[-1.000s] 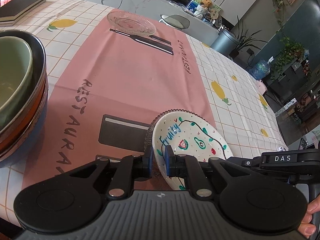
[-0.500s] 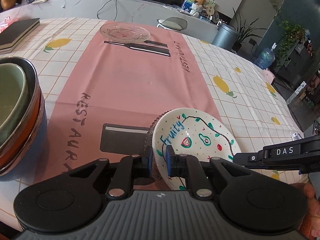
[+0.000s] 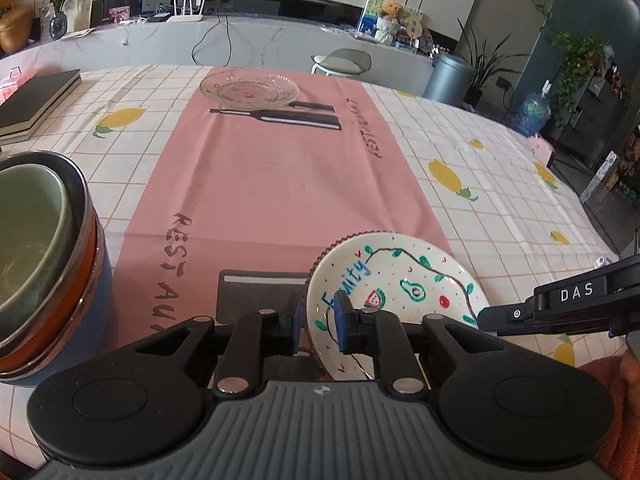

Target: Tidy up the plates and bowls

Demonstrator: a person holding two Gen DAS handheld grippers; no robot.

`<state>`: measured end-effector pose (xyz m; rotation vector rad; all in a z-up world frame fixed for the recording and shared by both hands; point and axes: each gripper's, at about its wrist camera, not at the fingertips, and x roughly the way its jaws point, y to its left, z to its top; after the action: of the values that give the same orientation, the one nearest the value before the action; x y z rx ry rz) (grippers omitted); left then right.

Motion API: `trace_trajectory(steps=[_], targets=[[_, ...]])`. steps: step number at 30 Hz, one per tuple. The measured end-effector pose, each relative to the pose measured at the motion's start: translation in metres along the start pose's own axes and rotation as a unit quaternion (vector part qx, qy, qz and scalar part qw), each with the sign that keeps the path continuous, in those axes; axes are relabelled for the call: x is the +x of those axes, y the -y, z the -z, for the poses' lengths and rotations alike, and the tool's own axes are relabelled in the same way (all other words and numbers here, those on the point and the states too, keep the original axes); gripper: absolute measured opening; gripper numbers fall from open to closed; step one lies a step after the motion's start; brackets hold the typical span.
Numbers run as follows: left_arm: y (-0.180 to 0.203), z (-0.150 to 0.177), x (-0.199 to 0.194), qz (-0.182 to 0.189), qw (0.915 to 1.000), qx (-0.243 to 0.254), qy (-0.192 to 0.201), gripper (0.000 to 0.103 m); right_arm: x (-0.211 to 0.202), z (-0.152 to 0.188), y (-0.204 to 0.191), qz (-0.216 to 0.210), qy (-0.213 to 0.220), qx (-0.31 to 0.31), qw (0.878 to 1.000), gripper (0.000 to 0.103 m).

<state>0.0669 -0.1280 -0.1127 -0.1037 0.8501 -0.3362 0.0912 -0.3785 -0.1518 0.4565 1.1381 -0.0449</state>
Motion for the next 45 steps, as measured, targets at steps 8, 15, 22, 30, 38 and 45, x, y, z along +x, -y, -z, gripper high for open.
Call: trace_trajectory(steps=[8, 15, 22, 30, 38, 45], targets=[[-0.024, -0.001, 0.006, 0.034, 0.9985, -0.036, -0.024, 0.035, -0.002, 0.001, 0.010, -0.018, -0.017, 0.026, 0.999, 0.027], [-0.027, 0.002, 0.013, 0.083, 0.9941, -0.058, -0.039, 0.025, 0.001, 0.002, 0.007, -0.019, -0.021, 0.020, 0.999, 0.007], [-0.025, 0.002, 0.015, 0.080, 0.9943, -0.057, -0.039, 0.025, 0.002, 0.000, 0.004, -0.009, -0.012, 0.014, 1.000, 0.007], [-0.024, -0.006, 0.003, 0.049, 0.9971, -0.055, -0.018, 0.025, -0.006, 0.002, 0.002, 0.005, 0.019, 0.003, 1.000, 0.013], [-0.024, -0.041, -0.009, 0.042, 0.9956, -0.083, 0.005, 0.025, -0.024, -0.002, 0.003, -0.016, 0.065, 0.010, 0.998, 0.031], [-0.023, -0.077, -0.001, 0.022, 0.9948, -0.099, 0.010, 0.025, -0.022, -0.021, -0.007, -0.044, 0.100, 0.017, 0.994, 0.031]])
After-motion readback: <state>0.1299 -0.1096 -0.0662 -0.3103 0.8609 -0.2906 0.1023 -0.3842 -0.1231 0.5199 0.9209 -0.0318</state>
